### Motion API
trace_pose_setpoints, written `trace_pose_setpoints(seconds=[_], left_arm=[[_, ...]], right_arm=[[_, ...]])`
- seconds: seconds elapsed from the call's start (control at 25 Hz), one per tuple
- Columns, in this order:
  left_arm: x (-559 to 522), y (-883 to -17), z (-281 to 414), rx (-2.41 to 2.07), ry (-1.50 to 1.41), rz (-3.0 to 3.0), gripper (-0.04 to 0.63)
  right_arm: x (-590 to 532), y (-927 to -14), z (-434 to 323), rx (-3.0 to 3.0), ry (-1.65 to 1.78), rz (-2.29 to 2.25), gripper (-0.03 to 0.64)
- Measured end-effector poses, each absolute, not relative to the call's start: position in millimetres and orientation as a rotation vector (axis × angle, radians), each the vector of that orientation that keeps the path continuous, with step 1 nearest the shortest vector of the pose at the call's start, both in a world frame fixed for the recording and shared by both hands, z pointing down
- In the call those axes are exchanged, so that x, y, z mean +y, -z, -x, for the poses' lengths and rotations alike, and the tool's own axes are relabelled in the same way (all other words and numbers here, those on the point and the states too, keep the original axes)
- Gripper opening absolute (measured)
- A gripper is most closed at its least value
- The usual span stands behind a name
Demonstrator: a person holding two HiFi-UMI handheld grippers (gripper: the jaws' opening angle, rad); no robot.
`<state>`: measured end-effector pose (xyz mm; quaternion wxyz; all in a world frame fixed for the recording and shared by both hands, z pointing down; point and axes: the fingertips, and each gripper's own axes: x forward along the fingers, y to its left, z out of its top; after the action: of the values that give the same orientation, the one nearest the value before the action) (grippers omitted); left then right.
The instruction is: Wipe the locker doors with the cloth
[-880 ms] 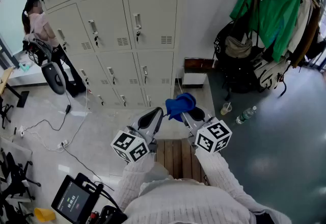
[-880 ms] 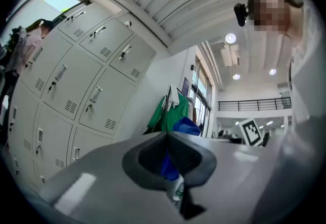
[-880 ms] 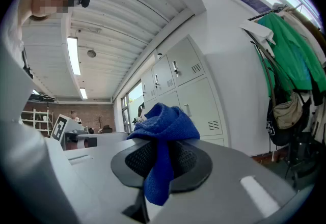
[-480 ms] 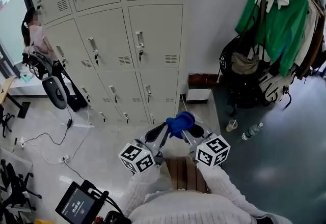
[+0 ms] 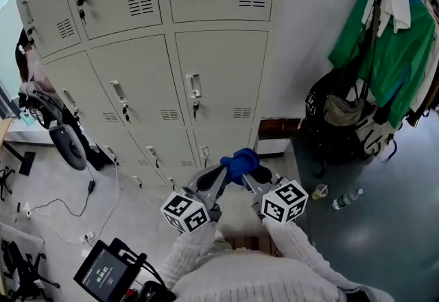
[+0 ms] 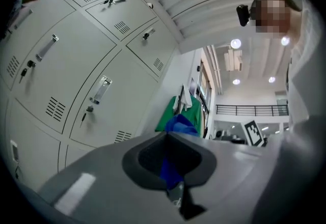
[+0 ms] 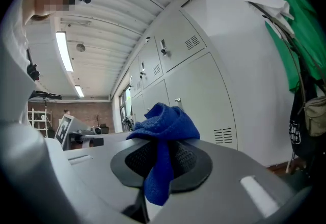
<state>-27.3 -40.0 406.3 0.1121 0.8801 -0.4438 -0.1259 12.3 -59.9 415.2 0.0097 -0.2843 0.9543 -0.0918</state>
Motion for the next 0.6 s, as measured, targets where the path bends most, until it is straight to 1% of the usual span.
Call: trace_pose_setpoints(seconds=[0.32, 0.6], left_arm=[[-119, -398, 70, -1.255, 0.396, -2.59, 0.006], [-149, -393, 89, -1.232, 0.44, -2.571, 0.006]], right_arm=[[-141, -409, 32, 2.955, 0.28, 0.9, 0.051], [-167, -403, 54, 2.948, 0.246, 0.89, 0.051]])
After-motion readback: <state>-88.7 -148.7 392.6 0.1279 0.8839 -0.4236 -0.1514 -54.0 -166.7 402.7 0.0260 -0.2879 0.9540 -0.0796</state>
